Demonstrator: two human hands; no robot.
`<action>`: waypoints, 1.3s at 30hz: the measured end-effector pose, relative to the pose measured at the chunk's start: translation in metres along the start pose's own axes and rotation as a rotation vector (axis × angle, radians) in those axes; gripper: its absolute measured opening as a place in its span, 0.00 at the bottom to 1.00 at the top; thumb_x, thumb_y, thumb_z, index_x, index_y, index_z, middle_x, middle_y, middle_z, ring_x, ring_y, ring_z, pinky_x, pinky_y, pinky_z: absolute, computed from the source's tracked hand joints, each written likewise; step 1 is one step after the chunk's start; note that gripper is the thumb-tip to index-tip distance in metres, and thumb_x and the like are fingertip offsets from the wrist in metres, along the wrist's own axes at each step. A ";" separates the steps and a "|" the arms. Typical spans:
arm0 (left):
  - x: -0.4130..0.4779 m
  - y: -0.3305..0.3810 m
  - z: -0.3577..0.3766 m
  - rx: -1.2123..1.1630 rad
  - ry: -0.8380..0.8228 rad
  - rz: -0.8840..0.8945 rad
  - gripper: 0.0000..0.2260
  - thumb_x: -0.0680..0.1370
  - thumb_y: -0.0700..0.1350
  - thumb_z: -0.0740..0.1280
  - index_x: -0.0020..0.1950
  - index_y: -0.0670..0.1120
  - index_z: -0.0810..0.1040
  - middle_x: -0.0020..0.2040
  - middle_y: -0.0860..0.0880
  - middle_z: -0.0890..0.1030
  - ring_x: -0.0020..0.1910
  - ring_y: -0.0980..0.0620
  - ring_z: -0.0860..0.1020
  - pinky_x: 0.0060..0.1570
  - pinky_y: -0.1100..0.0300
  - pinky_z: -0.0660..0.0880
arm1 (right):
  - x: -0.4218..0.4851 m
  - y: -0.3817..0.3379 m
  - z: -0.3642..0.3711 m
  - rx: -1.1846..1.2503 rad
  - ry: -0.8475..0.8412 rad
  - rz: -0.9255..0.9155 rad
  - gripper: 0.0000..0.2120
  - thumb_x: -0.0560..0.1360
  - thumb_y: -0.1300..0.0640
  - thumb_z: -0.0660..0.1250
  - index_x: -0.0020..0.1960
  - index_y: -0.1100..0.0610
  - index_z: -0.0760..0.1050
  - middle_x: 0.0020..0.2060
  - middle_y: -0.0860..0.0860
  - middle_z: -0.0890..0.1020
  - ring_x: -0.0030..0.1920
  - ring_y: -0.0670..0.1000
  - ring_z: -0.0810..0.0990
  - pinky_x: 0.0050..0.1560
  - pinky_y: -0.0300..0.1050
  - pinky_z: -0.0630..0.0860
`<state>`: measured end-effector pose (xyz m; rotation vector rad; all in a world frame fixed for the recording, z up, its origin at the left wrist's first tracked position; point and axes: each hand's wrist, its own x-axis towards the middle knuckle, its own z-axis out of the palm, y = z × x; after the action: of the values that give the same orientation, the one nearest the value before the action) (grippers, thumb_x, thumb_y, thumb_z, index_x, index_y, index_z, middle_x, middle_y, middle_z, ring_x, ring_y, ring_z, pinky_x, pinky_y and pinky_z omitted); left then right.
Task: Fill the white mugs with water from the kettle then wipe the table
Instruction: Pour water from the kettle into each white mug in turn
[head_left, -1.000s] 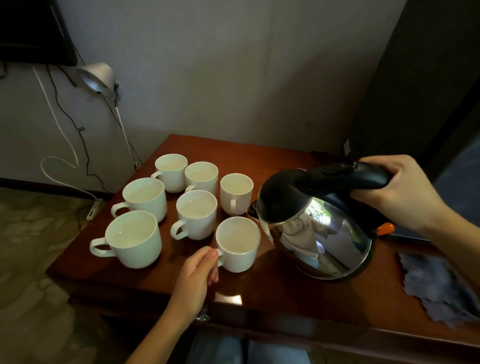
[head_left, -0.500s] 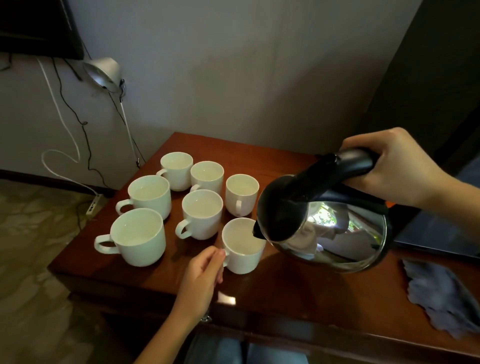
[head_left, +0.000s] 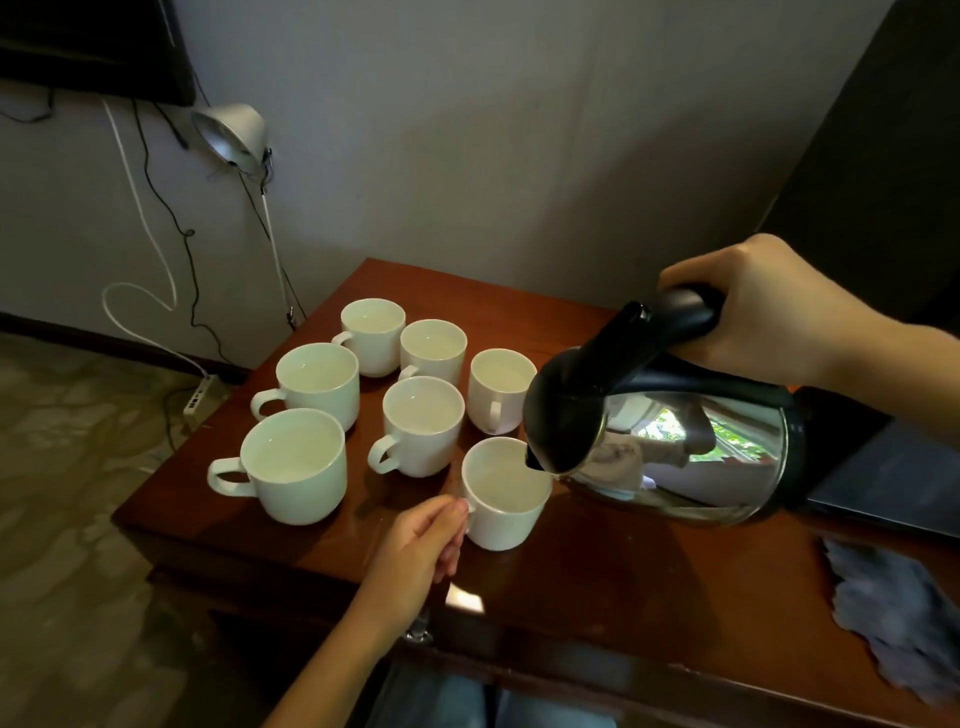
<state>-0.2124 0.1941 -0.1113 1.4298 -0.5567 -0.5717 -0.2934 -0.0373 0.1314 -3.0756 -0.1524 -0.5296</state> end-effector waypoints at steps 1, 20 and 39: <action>0.000 0.001 0.000 0.004 0.002 0.005 0.14 0.75 0.52 0.61 0.29 0.51 0.70 0.27 0.52 0.66 0.27 0.54 0.66 0.28 0.65 0.63 | 0.002 -0.001 0.000 -0.007 -0.008 -0.009 0.05 0.63 0.61 0.70 0.32 0.55 0.74 0.25 0.51 0.75 0.27 0.52 0.74 0.32 0.48 0.70; -0.002 0.004 0.005 -0.032 0.056 0.034 0.17 0.77 0.49 0.61 0.28 0.51 0.68 0.26 0.52 0.64 0.27 0.55 0.64 0.28 0.67 0.64 | 0.034 -0.013 -0.008 -0.097 -0.230 -0.034 0.04 0.63 0.50 0.63 0.34 0.50 0.72 0.27 0.46 0.75 0.31 0.51 0.75 0.34 0.53 0.75; -0.002 0.006 0.006 -0.040 0.061 -0.001 0.16 0.79 0.43 0.59 0.31 0.43 0.65 0.27 0.49 0.63 0.27 0.54 0.63 0.28 0.67 0.63 | 0.037 -0.028 -0.013 -0.130 -0.294 -0.012 0.11 0.66 0.53 0.67 0.30 0.45 0.67 0.27 0.45 0.73 0.31 0.49 0.74 0.35 0.51 0.75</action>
<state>-0.2179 0.1909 -0.1048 1.4049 -0.4938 -0.5356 -0.2658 -0.0069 0.1558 -3.2644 -0.1457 -0.0862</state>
